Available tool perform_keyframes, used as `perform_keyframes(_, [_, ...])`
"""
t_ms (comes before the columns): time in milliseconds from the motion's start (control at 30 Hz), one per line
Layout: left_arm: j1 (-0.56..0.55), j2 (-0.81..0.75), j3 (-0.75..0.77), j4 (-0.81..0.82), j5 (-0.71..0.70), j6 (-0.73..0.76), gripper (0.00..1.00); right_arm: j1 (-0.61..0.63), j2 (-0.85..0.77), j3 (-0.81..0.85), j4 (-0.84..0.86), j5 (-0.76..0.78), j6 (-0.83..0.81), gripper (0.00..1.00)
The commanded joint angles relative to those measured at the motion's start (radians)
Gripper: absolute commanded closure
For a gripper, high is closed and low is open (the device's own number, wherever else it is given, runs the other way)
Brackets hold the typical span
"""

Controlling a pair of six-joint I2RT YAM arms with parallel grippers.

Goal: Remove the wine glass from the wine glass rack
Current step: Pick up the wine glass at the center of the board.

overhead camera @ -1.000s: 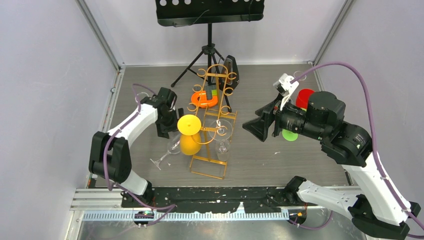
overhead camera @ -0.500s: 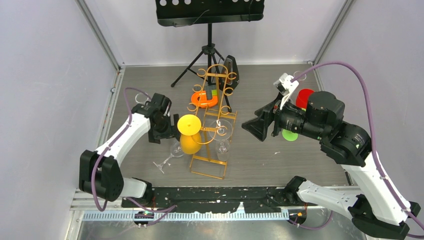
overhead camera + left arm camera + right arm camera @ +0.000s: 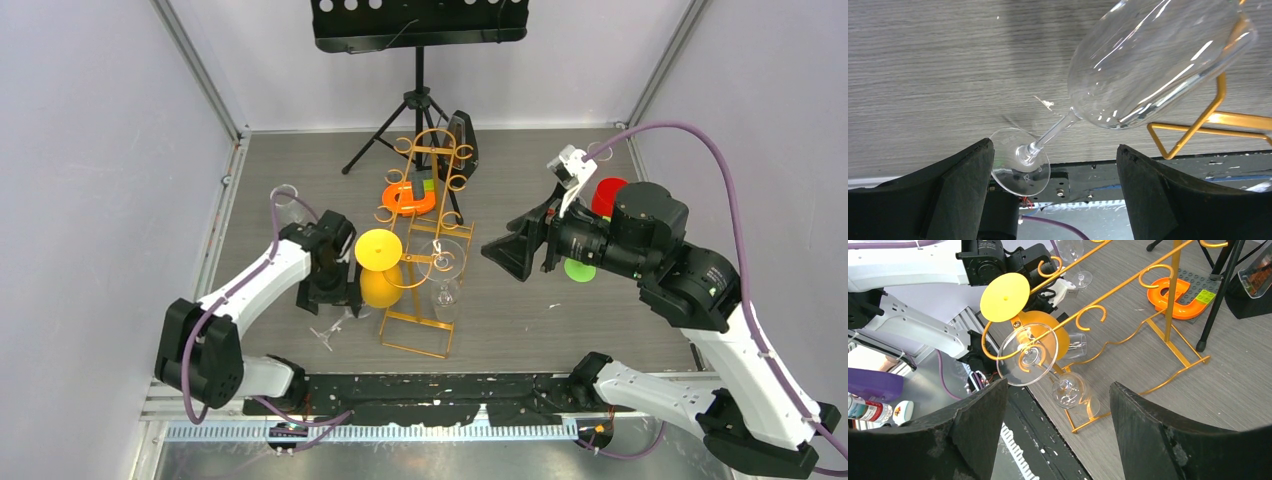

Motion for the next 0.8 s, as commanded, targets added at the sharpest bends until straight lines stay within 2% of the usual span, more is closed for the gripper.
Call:
perform_keyframes(0, [-0.016,0.016,-0.024,0.002,-0.027,0.017,0.10,-0.005,-0.002,-0.008,0.056,-0.017,0.024,0.20])
perform_keyframes(200, [-0.070,0.083,-0.019,0.002,-0.037,0.019,0.15,-0.005,-0.004,-0.013,0.055,-0.016,0.030,0.19])
perform_keyframes(400, [-0.107,0.146,0.006,0.002,-0.060,0.024,0.27,-0.005,-0.001,-0.015,0.058,-0.018,0.033,0.18])
perform_keyframes(500, [-0.108,0.164,0.005,0.009,-0.063,0.026,0.38,-0.005,-0.001,-0.012,0.057,-0.018,0.030,0.18])
perform_keyframes(633, [-0.119,0.188,0.005,0.025,-0.055,0.032,0.57,-0.005,-0.003,-0.014,0.056,-0.015,0.027,0.18])
perform_keyframes(767, [-0.126,0.217,0.000,0.036,-0.051,0.035,0.70,-0.005,-0.001,-0.014,0.057,-0.015,0.027,0.18])
